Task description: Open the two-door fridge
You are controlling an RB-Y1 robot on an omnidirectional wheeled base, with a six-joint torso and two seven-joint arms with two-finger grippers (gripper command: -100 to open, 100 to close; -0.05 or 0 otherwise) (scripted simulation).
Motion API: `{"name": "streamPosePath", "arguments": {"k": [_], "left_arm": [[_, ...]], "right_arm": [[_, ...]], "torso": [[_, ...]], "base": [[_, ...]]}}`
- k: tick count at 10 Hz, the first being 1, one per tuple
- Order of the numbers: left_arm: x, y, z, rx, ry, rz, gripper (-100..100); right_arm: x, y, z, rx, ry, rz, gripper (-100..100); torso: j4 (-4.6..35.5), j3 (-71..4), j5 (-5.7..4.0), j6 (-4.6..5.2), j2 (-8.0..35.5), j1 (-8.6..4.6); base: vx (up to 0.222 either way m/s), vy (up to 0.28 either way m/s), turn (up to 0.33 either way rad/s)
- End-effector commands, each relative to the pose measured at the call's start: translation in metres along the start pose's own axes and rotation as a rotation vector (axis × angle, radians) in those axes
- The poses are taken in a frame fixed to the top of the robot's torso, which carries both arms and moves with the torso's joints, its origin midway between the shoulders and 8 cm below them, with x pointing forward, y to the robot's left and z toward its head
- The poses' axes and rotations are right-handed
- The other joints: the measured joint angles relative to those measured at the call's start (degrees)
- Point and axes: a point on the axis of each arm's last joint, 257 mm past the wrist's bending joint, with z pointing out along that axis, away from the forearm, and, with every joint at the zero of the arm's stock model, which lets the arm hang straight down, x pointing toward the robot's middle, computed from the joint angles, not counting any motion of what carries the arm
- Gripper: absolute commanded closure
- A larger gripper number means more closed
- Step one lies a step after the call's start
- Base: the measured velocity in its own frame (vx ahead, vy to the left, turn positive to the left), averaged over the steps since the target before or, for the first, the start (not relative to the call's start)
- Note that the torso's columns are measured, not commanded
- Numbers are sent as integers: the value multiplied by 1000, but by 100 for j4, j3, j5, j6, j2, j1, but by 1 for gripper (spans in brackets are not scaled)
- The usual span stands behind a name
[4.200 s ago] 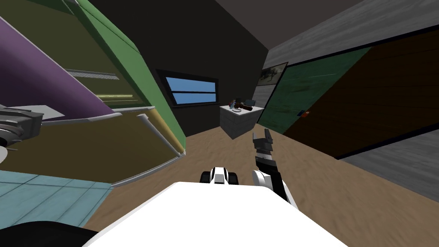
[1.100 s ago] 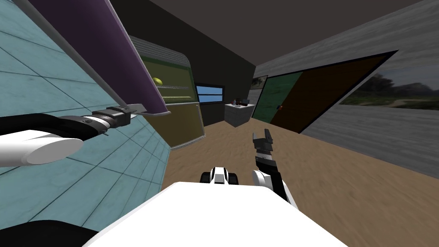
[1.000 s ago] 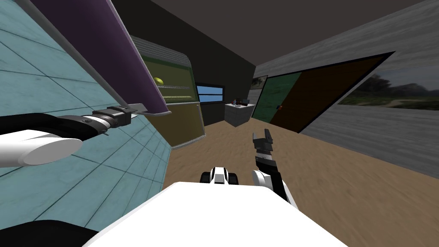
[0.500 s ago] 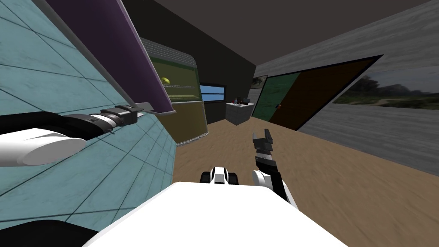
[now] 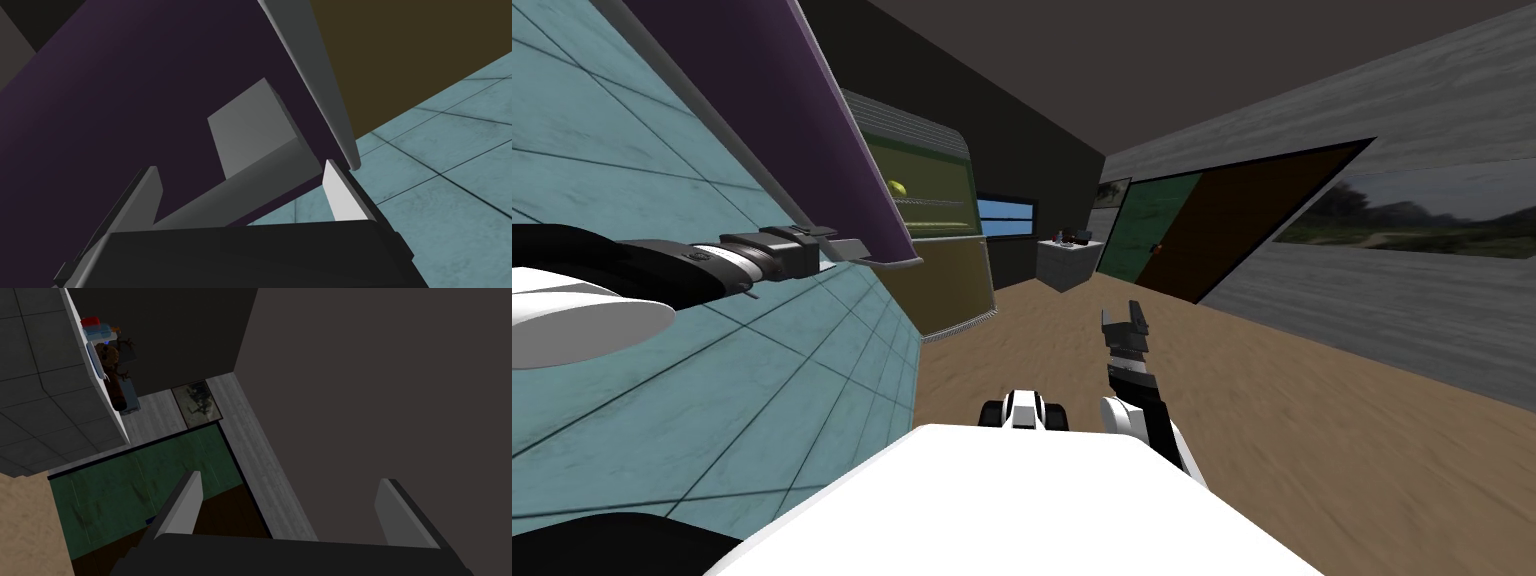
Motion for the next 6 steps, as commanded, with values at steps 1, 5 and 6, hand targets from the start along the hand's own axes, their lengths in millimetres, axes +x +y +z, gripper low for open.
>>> {"name": "streamPosePath", "arguments": {"k": [1,5,6], "left_arm": [[-11,-17,0,7,-12,2,-100],[-3,-3,2,-18,2,-5,0],[-3,-3,2,-20,2,-5,0]], "right_arm": [[0,0,0,0,0,0,0],[0,0,0,0,0,0,0],[0,0,0,0,0,0,0]], "torso": [[8,2,-8,2,7,4],[-9,5,12,-5,-2,-7],[-10,6,15,-5,-1,-4]], "base": [[-26,4,-38],[-3,2,-2],[0,0,0]]}}
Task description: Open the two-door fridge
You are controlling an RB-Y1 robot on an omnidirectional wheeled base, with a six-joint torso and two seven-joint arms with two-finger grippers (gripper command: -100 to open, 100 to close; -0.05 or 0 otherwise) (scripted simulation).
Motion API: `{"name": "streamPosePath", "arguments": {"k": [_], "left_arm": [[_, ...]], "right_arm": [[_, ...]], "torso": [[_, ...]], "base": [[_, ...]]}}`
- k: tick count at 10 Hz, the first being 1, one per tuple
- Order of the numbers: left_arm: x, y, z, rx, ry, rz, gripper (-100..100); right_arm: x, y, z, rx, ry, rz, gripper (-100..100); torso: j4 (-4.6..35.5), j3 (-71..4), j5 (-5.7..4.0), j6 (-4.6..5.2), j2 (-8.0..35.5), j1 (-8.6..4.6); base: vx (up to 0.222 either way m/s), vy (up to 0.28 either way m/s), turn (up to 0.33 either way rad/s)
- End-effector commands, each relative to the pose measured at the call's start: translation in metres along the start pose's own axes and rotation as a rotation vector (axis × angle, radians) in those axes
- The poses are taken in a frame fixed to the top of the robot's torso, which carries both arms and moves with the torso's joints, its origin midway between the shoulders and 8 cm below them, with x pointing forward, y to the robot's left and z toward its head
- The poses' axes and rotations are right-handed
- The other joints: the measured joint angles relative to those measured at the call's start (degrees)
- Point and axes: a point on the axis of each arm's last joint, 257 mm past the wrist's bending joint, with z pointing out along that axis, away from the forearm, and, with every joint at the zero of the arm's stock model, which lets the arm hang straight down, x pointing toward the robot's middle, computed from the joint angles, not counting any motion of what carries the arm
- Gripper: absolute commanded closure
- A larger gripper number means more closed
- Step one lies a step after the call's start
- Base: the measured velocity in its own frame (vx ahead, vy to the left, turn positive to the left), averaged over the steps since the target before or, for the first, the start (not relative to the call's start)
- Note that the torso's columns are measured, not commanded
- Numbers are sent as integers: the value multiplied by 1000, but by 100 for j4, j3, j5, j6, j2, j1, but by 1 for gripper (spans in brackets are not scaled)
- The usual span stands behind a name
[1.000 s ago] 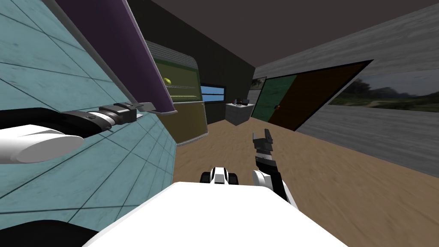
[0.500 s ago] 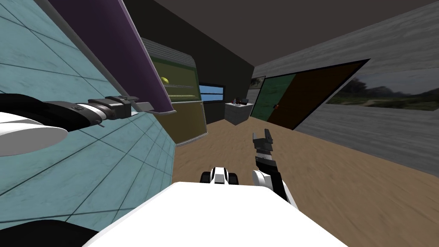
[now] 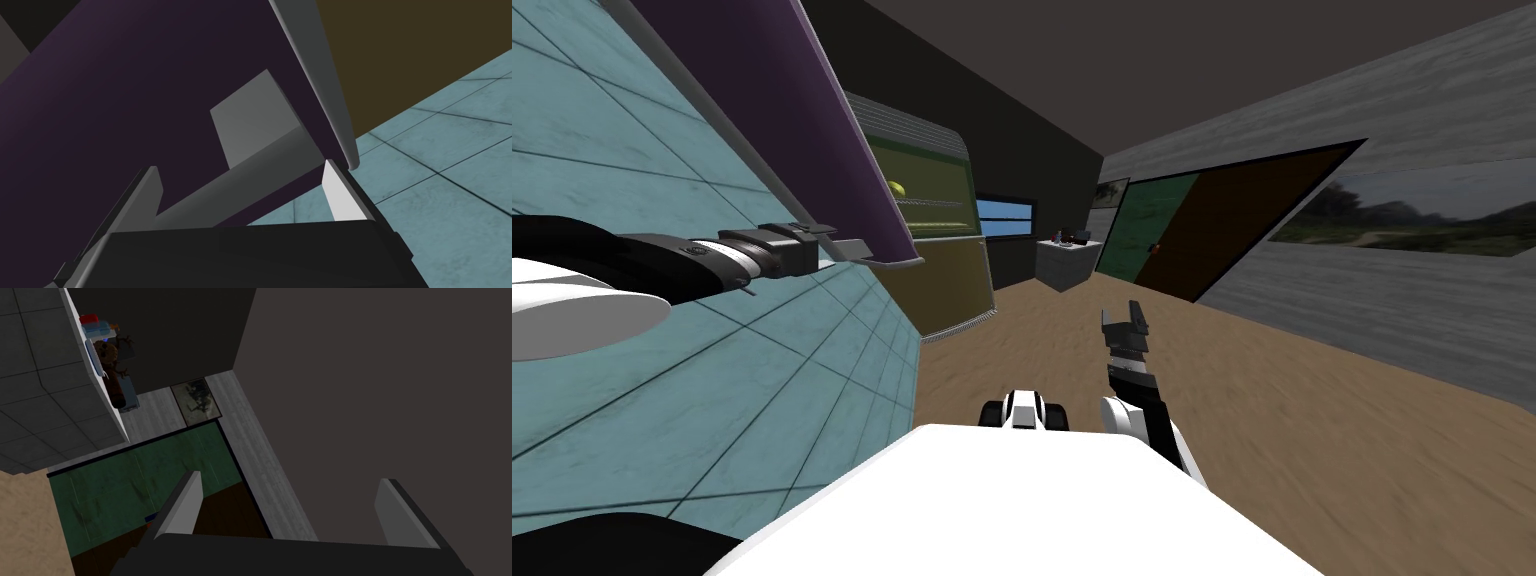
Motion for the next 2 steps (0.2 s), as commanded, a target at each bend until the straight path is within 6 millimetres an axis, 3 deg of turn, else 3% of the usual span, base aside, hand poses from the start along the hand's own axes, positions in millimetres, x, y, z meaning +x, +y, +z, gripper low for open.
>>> {"name": "streamPosePath", "arguments": {"k": [1,2], "left_arm": [[0,0,0,-1,0,0,0],[0,1,0,-1,0,0,0]], "right_arm": [[0,0,0,0,0,0,0],[0,0,0,0,0,0,0]], "torso": [[0,1,2,0,1,2],[-1,1,3,-1,1,3]], "base": [[0,0,0],[0,0,0]]}}
